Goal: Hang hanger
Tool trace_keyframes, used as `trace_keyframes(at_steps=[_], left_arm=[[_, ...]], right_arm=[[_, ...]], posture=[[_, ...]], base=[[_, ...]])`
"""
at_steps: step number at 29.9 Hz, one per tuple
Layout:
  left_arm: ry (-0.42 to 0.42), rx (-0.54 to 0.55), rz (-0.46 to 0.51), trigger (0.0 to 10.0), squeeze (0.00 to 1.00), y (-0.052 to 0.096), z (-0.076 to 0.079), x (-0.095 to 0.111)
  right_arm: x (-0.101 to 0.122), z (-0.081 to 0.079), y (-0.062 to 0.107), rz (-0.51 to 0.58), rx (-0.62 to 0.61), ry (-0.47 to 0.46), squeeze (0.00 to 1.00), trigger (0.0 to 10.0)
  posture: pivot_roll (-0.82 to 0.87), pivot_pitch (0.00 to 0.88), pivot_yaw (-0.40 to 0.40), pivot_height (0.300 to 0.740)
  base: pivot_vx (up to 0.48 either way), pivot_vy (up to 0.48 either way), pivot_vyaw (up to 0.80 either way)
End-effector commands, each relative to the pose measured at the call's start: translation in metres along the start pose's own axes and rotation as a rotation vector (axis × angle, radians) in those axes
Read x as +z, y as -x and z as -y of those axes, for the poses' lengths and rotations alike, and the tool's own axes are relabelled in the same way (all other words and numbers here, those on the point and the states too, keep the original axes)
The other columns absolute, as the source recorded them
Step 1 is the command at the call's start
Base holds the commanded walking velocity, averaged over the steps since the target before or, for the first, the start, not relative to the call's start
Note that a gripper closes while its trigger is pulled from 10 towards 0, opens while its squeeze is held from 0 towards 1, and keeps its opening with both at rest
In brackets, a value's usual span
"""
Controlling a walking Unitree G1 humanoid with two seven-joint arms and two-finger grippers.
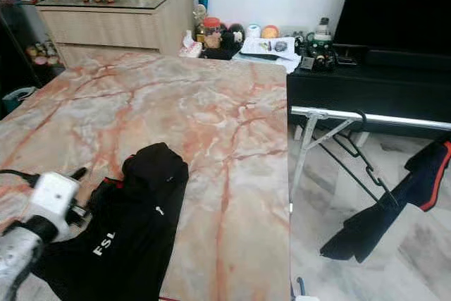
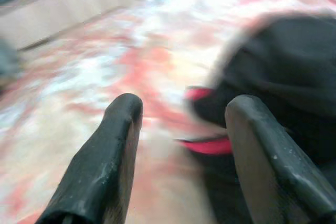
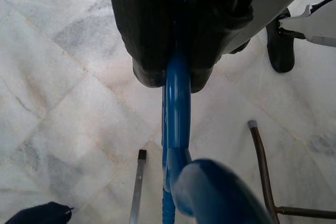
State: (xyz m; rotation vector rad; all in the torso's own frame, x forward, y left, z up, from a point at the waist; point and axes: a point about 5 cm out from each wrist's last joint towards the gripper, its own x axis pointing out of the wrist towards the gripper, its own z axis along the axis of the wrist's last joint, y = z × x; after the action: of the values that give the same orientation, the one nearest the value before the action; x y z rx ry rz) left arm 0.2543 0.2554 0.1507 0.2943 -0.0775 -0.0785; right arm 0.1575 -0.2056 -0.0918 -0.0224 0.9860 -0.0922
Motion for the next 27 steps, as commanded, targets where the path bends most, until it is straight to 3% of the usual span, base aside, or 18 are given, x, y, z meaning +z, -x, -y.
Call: trace_keyframes(at_steps=[1,2,3,4,5,8,9,13,23,27], left_arm=[[0.056,0.103,0.061,10.0,0.76,-0.002,-0.014,0.013],[0.068,0.124,0.077,10.0,0.40,-0.003,-0.015,0.015],[0.072,0.136,0.086,10.0,0.40,-0.004,-0.015,0.017],[0.126,0.156,0.110,10.0,0.00,-0.007,-0.012,0.020],[0.155,0.138,0.114,10.0,0.00,-0.010,-0.002,0.021],[0.137,0.080,0.098,10.0,0.00,-0.014,0.014,0.018],[0.137,0.036,0.079,10.0,0.00,-0.015,0.027,0.014],[0.095,-0.012,0.074,10.0,0.00,-0.016,0.041,0.011],[0.102,0.002,0.089,10.0,0.00,-0.018,0.042,0.014],[0.100,0.005,0.090,10.0,0.00,-0.018,0.041,0.014]], right_arm=[[-0.002,-0.001,0.000,-0.012,0.003,0.002,0.00,10.0],[-0.002,-0.001,0.000,-0.012,0.003,0.003,0.00,10.0],[-0.002,-0.001,0.000,-0.012,0.004,0.003,0.00,10.0],[-0.002,-0.001,0.000,-0.011,0.003,0.000,0.00,10.0],[-0.002,-0.001,0.000,-0.011,0.003,-0.001,0.00,10.0],[-0.002,-0.001,0.000,-0.010,0.003,-0.003,0.00,10.0],[-0.001,-0.001,0.000,-0.010,0.002,-0.004,0.00,10.0],[-0.002,0.000,0.000,-0.008,-0.005,-0.005,0.00,10.0],[-0.003,0.003,0.000,-0.015,-0.027,-0.048,0.00,10.0],[0.000,0.002,0.000,-0.005,-0.027,-0.063,0.00,10.0]], posture=[[0.10,0.019,0.009,0.740],[0.10,0.020,0.008,0.740],[0.10,0.020,0.008,0.740],[0.09,0.023,0.006,0.740],[0.09,0.026,0.006,0.740],[0.09,0.026,0.005,0.740],[0.09,0.028,0.006,0.740],[0.07,0.032,0.009,0.740],[0.08,0.039,0.009,0.740],[0.08,0.042,0.011,0.740]], base=[[0.000,0.000,0.00],[0.000,0.000,0.00],[0.000,0.000,0.00],[0.000,0.000,0.00],[0.000,0.000,0.00],[0.000,0.000,0.00],[0.000,0.000,0.00],[0.000,-0.074,0.00],[0.000,-0.420,0.00],[0.000,-0.333,-0.60]])
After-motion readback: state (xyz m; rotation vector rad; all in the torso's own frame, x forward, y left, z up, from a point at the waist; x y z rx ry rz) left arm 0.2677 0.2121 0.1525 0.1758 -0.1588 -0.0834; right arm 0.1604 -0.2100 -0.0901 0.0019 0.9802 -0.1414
